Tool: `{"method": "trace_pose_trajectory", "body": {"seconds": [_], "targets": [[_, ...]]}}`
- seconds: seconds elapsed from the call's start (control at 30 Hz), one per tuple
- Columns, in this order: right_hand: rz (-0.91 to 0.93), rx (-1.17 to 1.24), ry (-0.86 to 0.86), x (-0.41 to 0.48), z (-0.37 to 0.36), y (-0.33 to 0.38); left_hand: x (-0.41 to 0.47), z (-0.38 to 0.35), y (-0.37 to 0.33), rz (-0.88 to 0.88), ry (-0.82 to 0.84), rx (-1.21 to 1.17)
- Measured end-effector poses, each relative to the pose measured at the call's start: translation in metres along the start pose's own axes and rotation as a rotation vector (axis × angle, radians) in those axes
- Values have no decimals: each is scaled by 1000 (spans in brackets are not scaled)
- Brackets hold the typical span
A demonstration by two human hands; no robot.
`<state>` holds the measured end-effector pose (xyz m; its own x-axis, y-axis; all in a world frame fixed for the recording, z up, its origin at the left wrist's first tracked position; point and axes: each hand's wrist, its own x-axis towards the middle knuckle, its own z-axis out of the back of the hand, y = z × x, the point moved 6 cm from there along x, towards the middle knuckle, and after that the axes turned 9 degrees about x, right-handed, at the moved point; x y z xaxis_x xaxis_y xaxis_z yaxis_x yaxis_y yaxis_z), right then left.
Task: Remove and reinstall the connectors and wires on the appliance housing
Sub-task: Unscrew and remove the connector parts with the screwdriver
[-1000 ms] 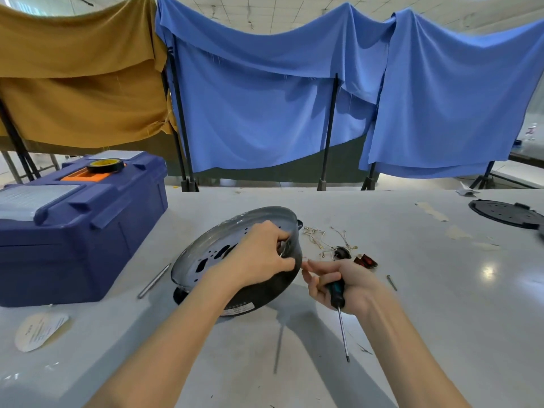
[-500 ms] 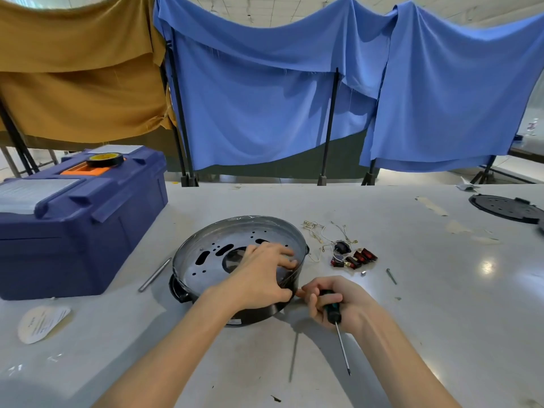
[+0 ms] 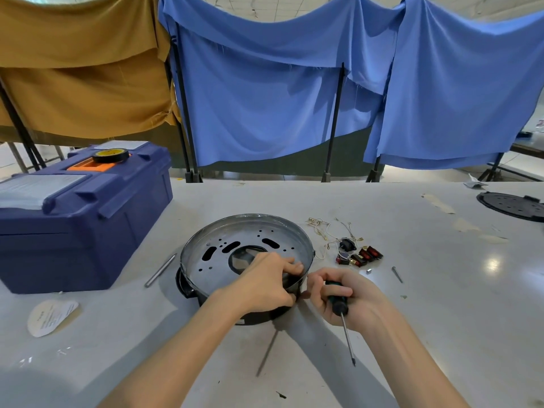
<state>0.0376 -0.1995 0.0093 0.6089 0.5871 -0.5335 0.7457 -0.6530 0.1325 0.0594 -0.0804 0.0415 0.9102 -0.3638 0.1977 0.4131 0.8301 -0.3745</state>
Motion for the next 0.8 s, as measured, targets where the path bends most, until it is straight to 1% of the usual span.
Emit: {"method": "trace_pose_trajectory", "body": {"seconds": [0.13,0.27,0.33,0.43,0.5,0.6,0.7,0.8], "targets": [[38,-13,-32,-1,3,5,0,-7,3,26,60,-11],[166,-44,-101,4,12,29,0,-7,6,13,79,15],[284,-207,-150,8,13,45,-1,-5,5,24,105,-12],[475,-584,-244,14,5,68,0,-1,5,99,177,-66],[544,-820,-232,20,-7,75,2,0,8,130,236,-81],[600,-1100,-192,30,-25,73,6,0,13,82,229,23],[656,-1264,-213,33,-34,73,10,0,20,78,177,54],[656,-1349,-213,30,-34,72,16,5,20,76,126,56]]}}
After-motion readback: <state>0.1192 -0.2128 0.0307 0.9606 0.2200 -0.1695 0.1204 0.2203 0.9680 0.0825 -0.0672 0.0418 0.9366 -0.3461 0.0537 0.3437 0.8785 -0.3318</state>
